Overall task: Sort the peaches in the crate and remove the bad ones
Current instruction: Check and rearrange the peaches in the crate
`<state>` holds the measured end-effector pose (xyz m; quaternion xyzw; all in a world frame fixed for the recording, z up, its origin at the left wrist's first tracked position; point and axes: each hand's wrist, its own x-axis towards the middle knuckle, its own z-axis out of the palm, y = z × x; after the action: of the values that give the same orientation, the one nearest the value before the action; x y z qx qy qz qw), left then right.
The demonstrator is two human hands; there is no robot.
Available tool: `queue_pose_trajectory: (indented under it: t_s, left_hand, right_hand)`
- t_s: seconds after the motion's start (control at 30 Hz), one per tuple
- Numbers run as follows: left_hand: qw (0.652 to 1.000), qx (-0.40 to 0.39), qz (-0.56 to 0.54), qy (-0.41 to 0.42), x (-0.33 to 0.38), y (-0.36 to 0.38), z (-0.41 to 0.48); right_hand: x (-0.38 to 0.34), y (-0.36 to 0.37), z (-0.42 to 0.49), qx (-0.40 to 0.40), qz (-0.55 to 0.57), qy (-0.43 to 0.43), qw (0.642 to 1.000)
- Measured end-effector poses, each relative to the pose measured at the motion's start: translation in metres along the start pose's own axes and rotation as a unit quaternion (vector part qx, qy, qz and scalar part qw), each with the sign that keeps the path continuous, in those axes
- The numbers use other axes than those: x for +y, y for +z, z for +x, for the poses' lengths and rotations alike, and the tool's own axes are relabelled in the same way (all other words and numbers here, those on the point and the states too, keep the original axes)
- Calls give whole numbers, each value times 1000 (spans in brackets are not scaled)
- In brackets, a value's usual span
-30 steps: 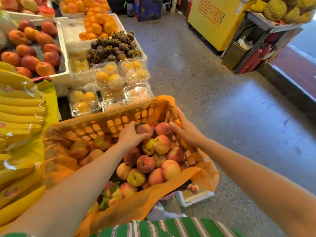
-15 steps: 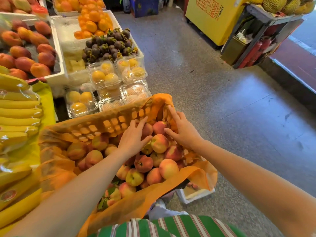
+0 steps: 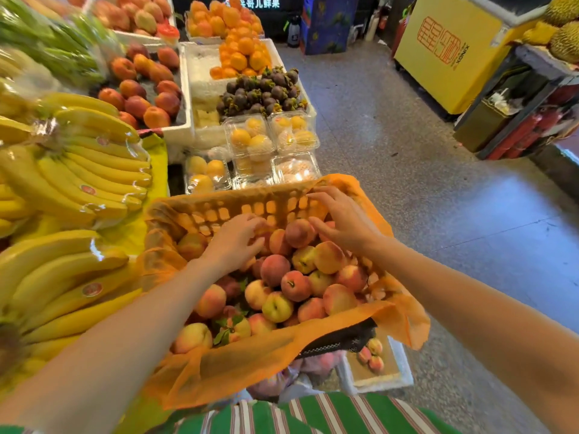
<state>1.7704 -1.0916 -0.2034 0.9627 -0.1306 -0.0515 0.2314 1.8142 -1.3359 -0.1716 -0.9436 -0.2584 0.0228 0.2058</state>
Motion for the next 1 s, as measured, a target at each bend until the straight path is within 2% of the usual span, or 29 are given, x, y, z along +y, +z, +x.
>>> queue_pose_trajectory:
  t_s: [0.07,0.17,0.3,0.4,0.5,0.63,0.8,0.9,1.0]
  left_hand:
    - [998,58,26,-10,-19,-17,-17]
    - [988,134,66,-39,-53,-36,-50]
    - [983,132,87,-96,-91,-37,-96]
    - [987,115,60,-96,-103,-29,-115]
    - [988,120,3,-97,-106,-24,-118]
    - [987,129,-27,-96,-109,-18,-117]
    - [984,137,-44,-106,-111,-14,-118]
    - [984,140,-46,-102,-112,-14,-118]
    - [984,141,-39,-105,-113,-15,-119]
  right_hand:
    - [-25,9,16,-62,48,-40,996]
    - [-59,37,35,-171,50,-54,983]
    - [-97,81,47,-295,52,-86,950]
    - [-118,108,47,-346,31,-117,930]
    - [-131,126,47,-346,12,-132,929]
    - [-145,147,42,-335,-61,-204,918]
    - [-150,176,34,-323,-123,-201,916]
    - [-148,181,36,-296,-73,-190,933]
    - [-142,169,39,-303,62,-156,938]
